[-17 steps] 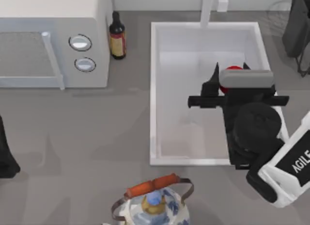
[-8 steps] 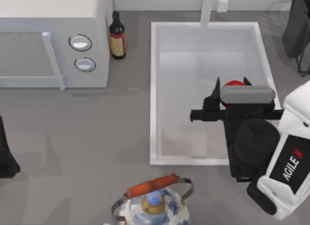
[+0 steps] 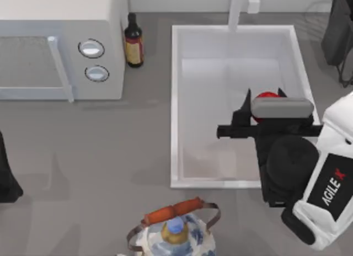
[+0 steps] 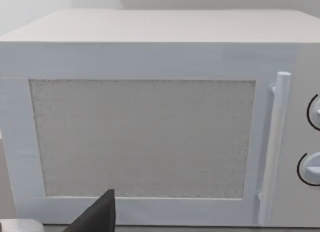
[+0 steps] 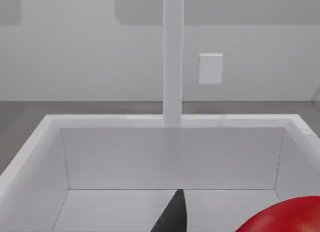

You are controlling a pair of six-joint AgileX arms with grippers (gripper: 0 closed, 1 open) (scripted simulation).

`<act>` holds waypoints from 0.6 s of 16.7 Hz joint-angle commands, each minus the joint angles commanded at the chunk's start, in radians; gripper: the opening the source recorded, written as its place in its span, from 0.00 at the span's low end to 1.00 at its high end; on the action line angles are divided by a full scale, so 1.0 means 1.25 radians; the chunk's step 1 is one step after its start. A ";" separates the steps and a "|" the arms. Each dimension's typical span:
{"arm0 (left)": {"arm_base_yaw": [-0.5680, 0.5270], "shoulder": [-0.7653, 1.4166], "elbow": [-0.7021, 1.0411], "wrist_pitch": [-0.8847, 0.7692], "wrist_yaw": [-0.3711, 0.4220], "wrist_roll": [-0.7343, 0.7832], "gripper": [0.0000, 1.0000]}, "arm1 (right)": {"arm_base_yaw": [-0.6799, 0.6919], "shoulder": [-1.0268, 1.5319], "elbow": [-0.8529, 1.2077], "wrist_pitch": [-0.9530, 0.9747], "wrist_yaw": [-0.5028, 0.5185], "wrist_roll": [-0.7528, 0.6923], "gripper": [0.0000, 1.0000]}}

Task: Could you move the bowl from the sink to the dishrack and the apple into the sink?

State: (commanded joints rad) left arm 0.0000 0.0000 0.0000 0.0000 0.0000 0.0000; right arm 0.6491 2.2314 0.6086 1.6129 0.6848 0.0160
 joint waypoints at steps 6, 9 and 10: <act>0.000 0.000 0.000 0.000 0.000 0.000 1.00 | 0.000 0.000 0.000 0.000 0.000 0.000 1.00; 0.000 0.000 0.000 0.000 0.000 0.000 1.00 | 0.000 0.000 0.000 0.000 0.000 0.000 1.00; 0.000 0.000 0.000 0.000 0.000 0.000 1.00 | 0.000 0.000 0.000 0.000 0.000 0.000 1.00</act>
State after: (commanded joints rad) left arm 0.0000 0.0000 0.0000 0.0000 0.0000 0.0000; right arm 0.6491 2.2314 0.6086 1.6129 0.6848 0.0160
